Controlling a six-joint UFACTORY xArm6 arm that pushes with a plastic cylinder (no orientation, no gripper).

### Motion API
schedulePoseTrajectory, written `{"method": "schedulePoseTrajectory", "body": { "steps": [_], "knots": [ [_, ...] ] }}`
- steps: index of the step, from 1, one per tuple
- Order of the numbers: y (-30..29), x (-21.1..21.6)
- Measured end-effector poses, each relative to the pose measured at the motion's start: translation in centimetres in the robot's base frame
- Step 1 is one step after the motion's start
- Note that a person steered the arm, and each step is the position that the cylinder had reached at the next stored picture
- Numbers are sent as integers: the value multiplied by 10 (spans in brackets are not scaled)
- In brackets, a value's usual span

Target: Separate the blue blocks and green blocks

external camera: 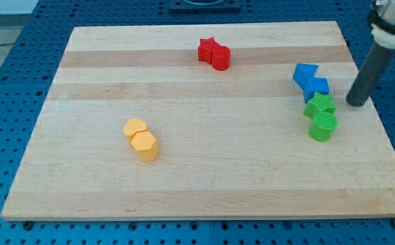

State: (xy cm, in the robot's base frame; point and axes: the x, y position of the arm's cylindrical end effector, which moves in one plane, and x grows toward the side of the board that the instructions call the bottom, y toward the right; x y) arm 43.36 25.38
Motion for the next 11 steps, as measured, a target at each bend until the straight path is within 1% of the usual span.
{"method": "schedulePoseTrajectory", "body": {
  "steps": [3, 4, 6, 8, 9, 10, 11],
  "knots": [
    [-64, -17],
    [-67, -9],
    [-75, -12],
    [-94, -47],
    [-111, -32],
    [-150, -32],
    [-154, -48]
  ]
}}
